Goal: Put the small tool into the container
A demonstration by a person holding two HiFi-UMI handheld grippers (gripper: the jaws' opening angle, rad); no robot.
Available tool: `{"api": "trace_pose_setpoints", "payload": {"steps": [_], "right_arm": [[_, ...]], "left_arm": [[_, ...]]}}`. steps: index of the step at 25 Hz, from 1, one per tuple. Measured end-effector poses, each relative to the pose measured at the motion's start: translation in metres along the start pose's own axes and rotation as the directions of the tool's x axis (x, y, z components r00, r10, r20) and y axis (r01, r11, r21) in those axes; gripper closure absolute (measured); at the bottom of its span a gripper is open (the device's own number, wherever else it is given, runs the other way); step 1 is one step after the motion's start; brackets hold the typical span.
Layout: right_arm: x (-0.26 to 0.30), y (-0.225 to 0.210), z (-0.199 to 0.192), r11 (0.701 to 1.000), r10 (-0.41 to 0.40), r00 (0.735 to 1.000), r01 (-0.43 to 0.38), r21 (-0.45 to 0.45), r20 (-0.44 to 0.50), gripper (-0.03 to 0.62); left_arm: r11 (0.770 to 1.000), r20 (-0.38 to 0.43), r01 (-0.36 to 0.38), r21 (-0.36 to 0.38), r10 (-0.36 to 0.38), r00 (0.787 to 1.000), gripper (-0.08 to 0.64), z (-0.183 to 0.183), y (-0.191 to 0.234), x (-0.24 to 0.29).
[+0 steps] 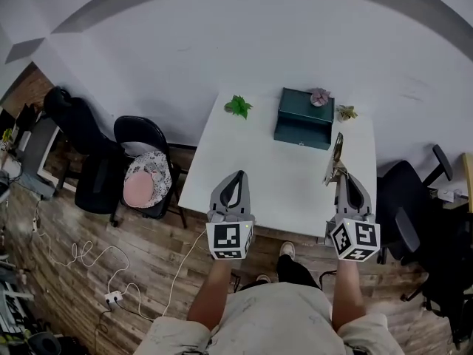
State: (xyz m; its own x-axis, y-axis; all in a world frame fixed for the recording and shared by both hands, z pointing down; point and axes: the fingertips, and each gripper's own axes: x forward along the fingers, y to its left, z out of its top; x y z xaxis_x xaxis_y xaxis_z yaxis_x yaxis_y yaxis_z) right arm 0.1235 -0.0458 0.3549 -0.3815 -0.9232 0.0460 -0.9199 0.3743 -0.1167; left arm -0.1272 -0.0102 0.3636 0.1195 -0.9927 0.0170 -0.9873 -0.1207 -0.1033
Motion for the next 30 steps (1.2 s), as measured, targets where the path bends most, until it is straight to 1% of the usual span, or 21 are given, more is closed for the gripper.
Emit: {"api": "trace_pose_setpoints", "payload": {"steps": [5, 10, 30], "right_arm": [[0.018, -0.028, -0.005, 1.000, -0.025, 1.000, 0.025, 0.019, -0.012, 0.572], [0.038, -0.051, -0.004, 0.999, -0.037, 0.999, 0.038, 0.031, -0.016, 0.572], [0.110, -0.139, 0.011, 0.996, -0.061, 0.998, 0.061, 0.063, 0.004, 0.572]], "left_arm": [[0.999, -0.018, 0.029, 0.023, -0.028, 0.999, 0.555, -0.001, -0.013, 0.034], [0.998, -0.016, 0.044, 0.036, -0.043, 0.999, 0.555, 0.003, -0.023, 0.065], [0.995, -0.020, 0.060, 0.078, -0.059, 0.998, 0.555, 0.020, -0.060, 0.172]]}}
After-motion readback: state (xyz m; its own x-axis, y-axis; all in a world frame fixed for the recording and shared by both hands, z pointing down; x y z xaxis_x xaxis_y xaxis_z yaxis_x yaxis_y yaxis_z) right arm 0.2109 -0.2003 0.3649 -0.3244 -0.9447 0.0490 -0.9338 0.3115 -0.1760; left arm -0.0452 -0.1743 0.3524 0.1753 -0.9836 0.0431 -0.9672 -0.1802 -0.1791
